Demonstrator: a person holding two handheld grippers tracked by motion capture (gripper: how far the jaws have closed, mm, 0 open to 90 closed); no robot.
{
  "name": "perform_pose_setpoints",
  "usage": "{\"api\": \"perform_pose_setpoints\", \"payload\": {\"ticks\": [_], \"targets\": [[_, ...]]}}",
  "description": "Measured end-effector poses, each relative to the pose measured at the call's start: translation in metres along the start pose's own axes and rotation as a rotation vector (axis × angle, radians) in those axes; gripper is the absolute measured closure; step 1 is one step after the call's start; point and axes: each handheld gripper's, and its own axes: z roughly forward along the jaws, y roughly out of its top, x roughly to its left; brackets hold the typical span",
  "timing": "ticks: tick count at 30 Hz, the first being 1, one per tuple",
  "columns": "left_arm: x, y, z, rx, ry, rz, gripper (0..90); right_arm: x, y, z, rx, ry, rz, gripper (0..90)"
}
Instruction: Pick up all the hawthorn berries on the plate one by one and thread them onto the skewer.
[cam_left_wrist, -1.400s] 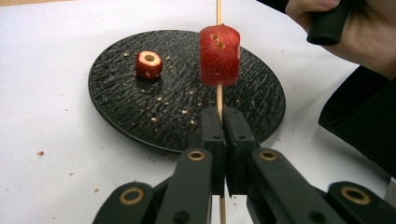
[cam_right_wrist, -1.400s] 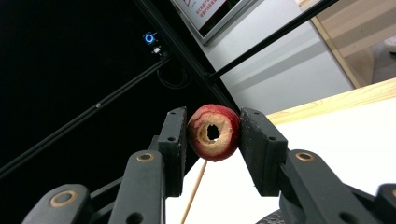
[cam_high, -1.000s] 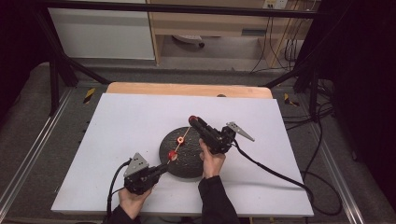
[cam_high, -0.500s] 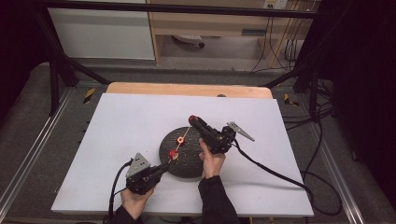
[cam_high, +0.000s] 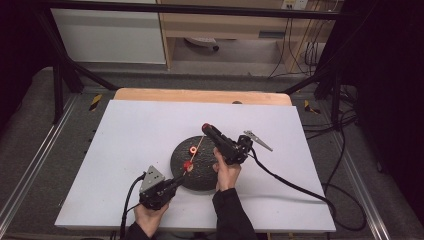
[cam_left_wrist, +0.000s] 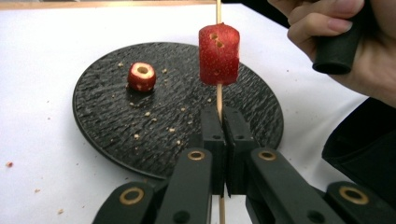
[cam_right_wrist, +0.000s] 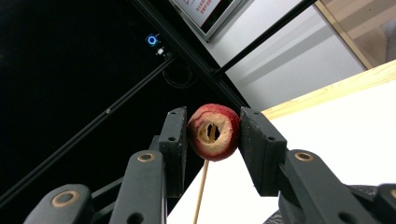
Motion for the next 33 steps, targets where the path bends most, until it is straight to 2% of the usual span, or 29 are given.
{"api": "perform_pose_setpoints", "payload": {"ticks": [6, 11, 15, 17, 20, 23, 27, 33], "targets": [[-0.0009, -0.0035, 0.0003, 0.010, 0.007, 0.000, 88.3, -0.0010, 0.0000, 0.0005, 0.000, -0.004, 0.011, 63.5], [-0.0013, -0.0027, 0.0005, -0.003, 0.004, -0.010, 88.2, -0.0010, 0.0020, 0.0006, 0.007, 0.003, 0.016, 63.5], [-0.0042, -0.0040, 0.0053, 0.017, 0.005, -0.008, 88.3, -0.0007, -0.0003, 0.0001, 0.013, 0.000, 0.018, 63.6], [-0.0028, -0.0036, 0.0048, 0.018, 0.010, -0.008, 88.3, -0.0002, 0.0002, -0.0007, 0.020, -0.006, 0.004, 63.6], [0.0015, -0.0014, 0.0015, 0.017, -0.004, -0.020, 88.3, -0.0007, 0.0027, -0.0032, 0.032, -0.015, -0.019, 63.7], [0.0032, 0.0006, -0.0011, 0.034, -0.010, -0.013, 88.3, -0.0016, 0.0050, -0.0039, 0.058, -0.028, -0.051, 63.7], [0.0014, -0.0011, -0.0029, 0.033, -0.001, -0.002, 88.2, -0.0024, 0.0055, -0.0039, 0.063, -0.041, -0.093, 63.7], [0.0024, -0.0010, -0.0030, 0.048, -0.013, 0.013, 88.3, -0.0011, 0.0096, -0.0050, 0.057, -0.034, -0.090, 63.7]]}}
